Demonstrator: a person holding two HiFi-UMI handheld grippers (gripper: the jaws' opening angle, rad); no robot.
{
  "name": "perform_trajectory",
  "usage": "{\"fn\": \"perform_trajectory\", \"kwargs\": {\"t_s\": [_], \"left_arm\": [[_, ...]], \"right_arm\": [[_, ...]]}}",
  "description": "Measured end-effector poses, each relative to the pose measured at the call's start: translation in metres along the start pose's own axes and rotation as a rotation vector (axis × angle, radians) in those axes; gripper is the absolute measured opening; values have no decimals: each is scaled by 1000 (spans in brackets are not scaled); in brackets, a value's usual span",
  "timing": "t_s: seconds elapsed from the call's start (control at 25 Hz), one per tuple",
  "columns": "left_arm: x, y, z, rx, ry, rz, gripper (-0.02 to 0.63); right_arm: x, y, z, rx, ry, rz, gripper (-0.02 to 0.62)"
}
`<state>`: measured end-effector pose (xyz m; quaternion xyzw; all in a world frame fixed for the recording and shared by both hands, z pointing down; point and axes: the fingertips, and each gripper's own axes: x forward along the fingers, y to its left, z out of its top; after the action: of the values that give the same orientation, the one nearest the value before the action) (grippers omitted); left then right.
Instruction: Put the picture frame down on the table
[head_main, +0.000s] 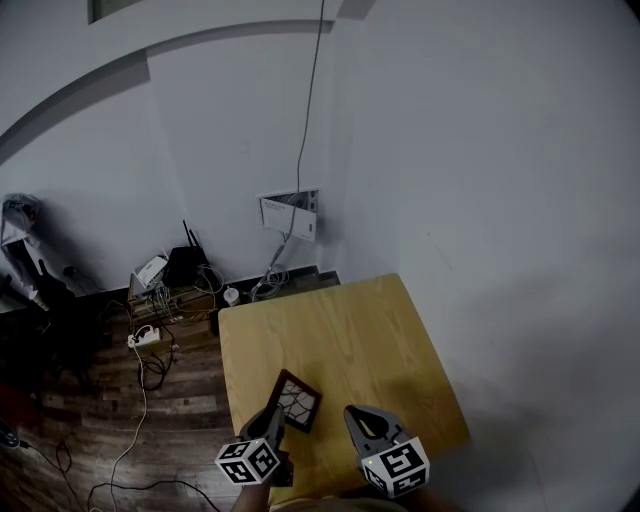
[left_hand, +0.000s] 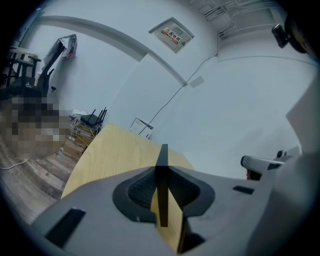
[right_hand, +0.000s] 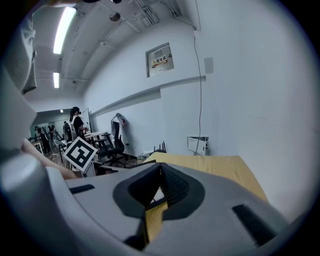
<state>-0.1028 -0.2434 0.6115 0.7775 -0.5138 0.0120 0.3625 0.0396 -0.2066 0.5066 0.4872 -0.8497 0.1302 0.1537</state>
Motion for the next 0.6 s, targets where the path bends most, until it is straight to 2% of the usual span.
{"fn": "perform_trajectory", "kwargs": {"t_s": [0.32, 0.6], "left_arm": [[16, 34, -6, -3, 51, 117, 94], [29, 57, -12, -18, 89, 166, 119]], "right_arm": [[15, -4, -1, 2, 26, 10, 0], [28, 1, -5, 2, 37, 29, 0]]}}
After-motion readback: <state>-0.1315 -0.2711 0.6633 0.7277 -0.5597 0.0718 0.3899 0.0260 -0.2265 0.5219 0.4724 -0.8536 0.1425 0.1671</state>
